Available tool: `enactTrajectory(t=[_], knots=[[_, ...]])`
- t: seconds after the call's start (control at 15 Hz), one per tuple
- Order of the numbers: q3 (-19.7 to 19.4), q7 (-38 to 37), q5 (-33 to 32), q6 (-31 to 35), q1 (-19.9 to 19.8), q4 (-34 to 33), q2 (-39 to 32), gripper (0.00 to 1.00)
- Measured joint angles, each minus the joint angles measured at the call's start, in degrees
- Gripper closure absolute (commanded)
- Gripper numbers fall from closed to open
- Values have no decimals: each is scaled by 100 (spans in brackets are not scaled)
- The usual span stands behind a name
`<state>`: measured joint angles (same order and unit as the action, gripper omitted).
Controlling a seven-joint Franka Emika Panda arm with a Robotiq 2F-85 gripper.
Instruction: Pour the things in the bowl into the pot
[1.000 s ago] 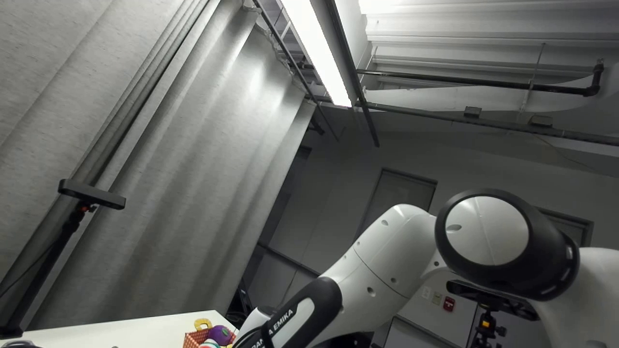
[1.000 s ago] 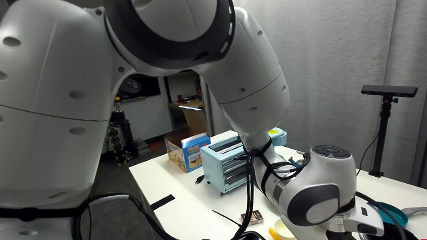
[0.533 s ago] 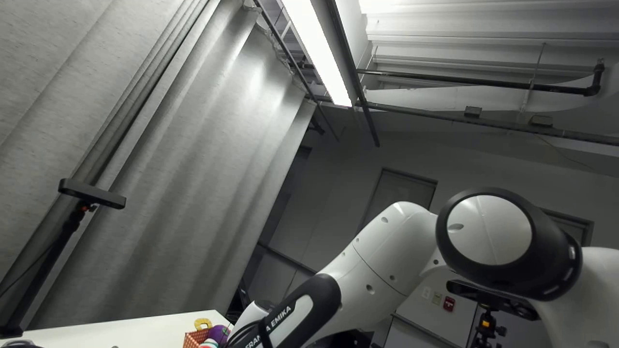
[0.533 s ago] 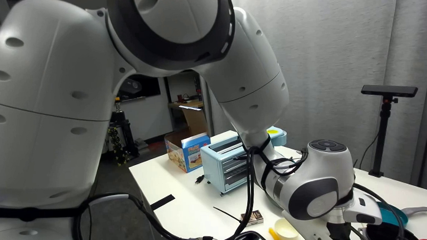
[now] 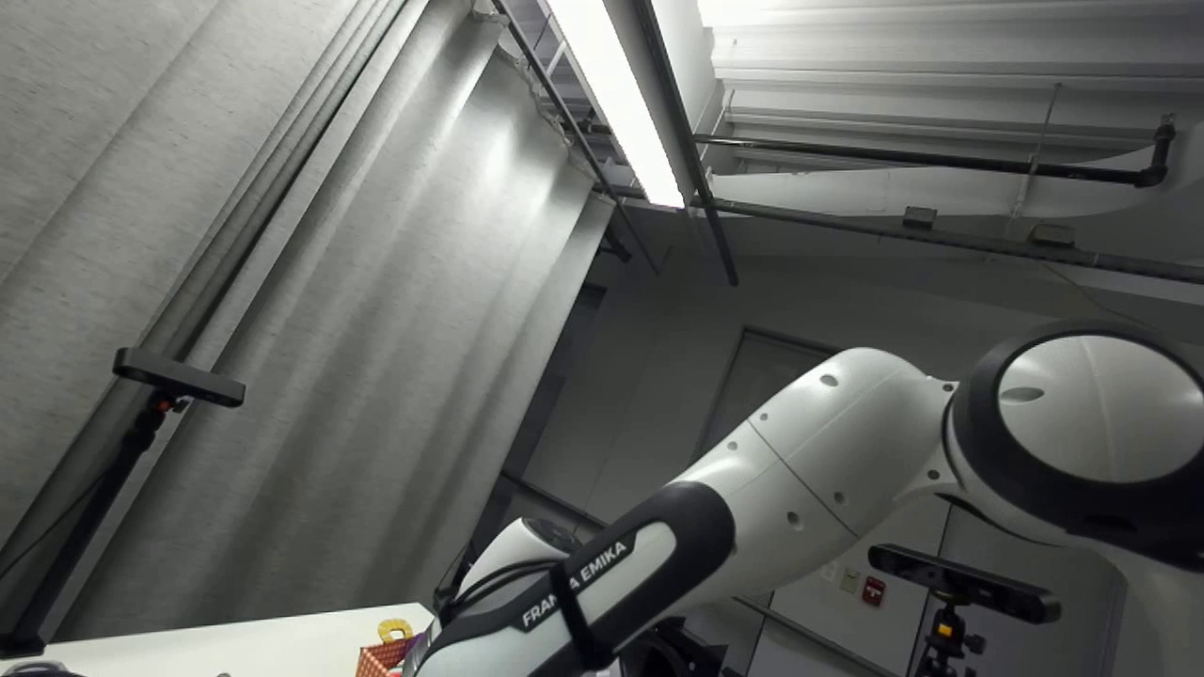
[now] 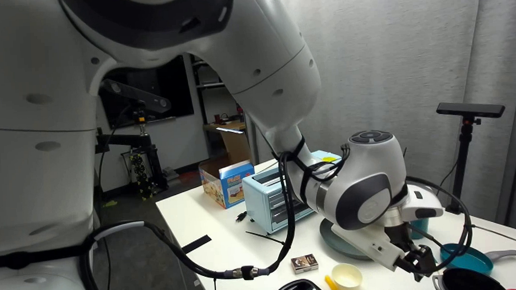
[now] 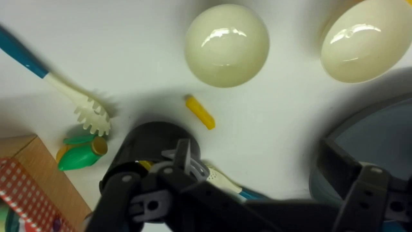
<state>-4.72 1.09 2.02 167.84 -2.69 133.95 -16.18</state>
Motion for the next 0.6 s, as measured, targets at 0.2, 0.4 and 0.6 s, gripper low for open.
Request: enactTrajectory(t=[0.2,0.4,0.6], knots=[[186,158,21,0,-11,263,490,0],[321,278,96,0,-27,501,871,0],[327,299,97,0,-41,590,959,0]])
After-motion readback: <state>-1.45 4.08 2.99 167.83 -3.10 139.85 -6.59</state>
